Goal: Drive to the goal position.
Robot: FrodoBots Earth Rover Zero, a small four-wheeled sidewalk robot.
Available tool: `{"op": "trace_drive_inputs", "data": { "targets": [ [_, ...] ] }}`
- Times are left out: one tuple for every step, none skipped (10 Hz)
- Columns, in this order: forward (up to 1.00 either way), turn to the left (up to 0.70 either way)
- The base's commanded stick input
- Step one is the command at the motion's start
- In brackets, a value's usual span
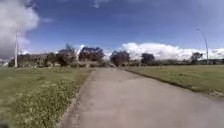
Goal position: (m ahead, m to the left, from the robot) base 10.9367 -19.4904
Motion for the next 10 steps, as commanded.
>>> {"op": "trace_drive_inputs", "data": {
  "targets": [
    [0.7,-0.35],
    [0.7,-0.35],
    [0.7,-0.35],
    [0.7,-0.34],
    [0.7,-0.29],
    [0.7,-0.24],
    [0.7,0.0],
    [0.7,0.0],
    [0.85,0.0],
    [0.85,0.0]
  ]
}}
